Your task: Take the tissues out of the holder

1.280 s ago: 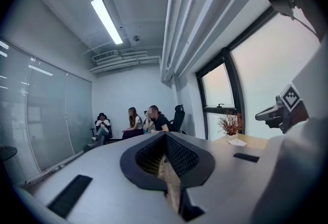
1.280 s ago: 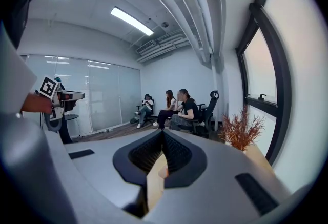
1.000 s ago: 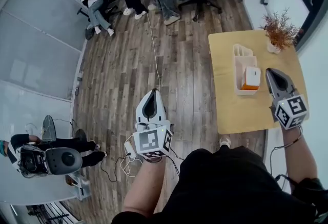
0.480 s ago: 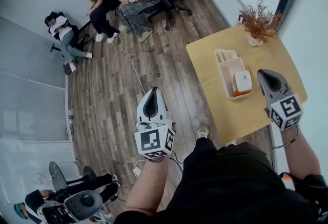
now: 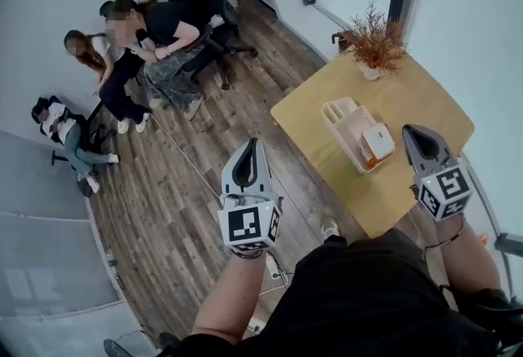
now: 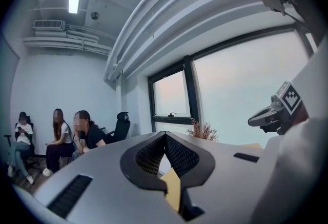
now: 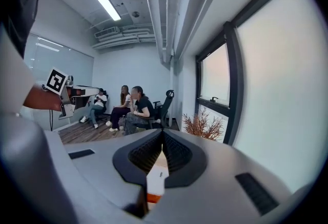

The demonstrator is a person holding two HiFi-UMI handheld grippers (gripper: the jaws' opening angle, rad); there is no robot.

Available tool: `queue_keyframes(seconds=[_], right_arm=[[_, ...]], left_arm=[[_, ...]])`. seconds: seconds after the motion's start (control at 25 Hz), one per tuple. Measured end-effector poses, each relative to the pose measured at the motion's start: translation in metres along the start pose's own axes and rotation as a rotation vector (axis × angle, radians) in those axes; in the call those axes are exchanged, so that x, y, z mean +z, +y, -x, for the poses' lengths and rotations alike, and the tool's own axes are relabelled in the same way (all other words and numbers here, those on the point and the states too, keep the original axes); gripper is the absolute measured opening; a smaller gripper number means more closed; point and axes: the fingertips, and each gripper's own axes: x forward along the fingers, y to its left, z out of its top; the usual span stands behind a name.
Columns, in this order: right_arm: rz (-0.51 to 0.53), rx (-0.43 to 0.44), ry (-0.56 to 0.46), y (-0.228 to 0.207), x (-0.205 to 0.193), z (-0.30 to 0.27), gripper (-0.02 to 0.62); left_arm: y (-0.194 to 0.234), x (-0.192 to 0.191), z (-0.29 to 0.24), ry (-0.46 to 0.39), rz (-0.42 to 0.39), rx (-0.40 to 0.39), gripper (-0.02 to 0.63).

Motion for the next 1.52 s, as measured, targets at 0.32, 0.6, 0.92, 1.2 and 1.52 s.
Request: queue_keyframes(seconds=[0.32, 0.6, 0.92, 1.2, 1.52], right_arm=[[-0.029, -0.164, -0.019, 0.006, 0.018, 0.01, 0.005], [-0.07, -0.174, -0.026, 0.011, 0.012, 0.014, 0.006], [-0.066, -0.129, 0.051, 0.008, -0.024, -0.001, 0.006], [-0.097, -0.063, 0.038, 0.005, -0.045, -0.021, 0.076], [-0.134, -0.026, 0.094, 0.006, -0.081, -0.041, 0.289]], left_arm=[[-0.013, -0.01, -0.042, -0.024, 0.022, -0.161, 0.005], [-0.033, -0.014, -0.058, -0.026, 0.034, -0.235, 0.005], [-0.047, -0.026, -0.061, -0.015, 0.026, -0.242, 0.005], [-0.045, -0.052, -0.075, 0.042, 0.001, -0.208, 0.005], [-0.056, -0.08, -0.09, 0.105, -0.011, -0.201, 0.005]])
